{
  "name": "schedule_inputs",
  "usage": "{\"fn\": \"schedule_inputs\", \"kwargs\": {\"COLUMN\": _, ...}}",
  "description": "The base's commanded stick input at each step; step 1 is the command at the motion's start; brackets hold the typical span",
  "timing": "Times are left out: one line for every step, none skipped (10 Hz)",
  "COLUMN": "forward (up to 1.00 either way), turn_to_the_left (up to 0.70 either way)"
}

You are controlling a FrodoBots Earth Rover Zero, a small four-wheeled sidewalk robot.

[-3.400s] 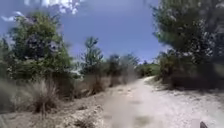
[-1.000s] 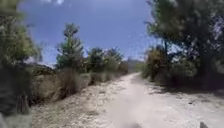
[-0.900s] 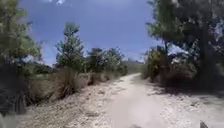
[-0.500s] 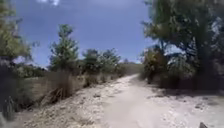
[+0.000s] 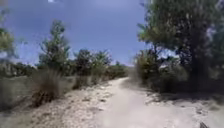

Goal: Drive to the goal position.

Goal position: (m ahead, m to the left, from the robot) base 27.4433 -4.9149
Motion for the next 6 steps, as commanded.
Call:
{"fn": "schedule_inputs", "kwargs": {"forward": 0.45, "turn_to_the_left": 0.00}}
{"fn": "schedule_inputs", "kwargs": {"forward": 0.45, "turn_to_the_left": 0.00}}
{"fn": "schedule_inputs", "kwargs": {"forward": 0.45, "turn_to_the_left": 0.00}}
{"fn": "schedule_inputs", "kwargs": {"forward": 0.45, "turn_to_the_left": 0.00}}
{"fn": "schedule_inputs", "kwargs": {"forward": 0.45, "turn_to_the_left": 0.00}}
{"fn": "schedule_inputs", "kwargs": {"forward": 0.45, "turn_to_the_left": 0.00}}
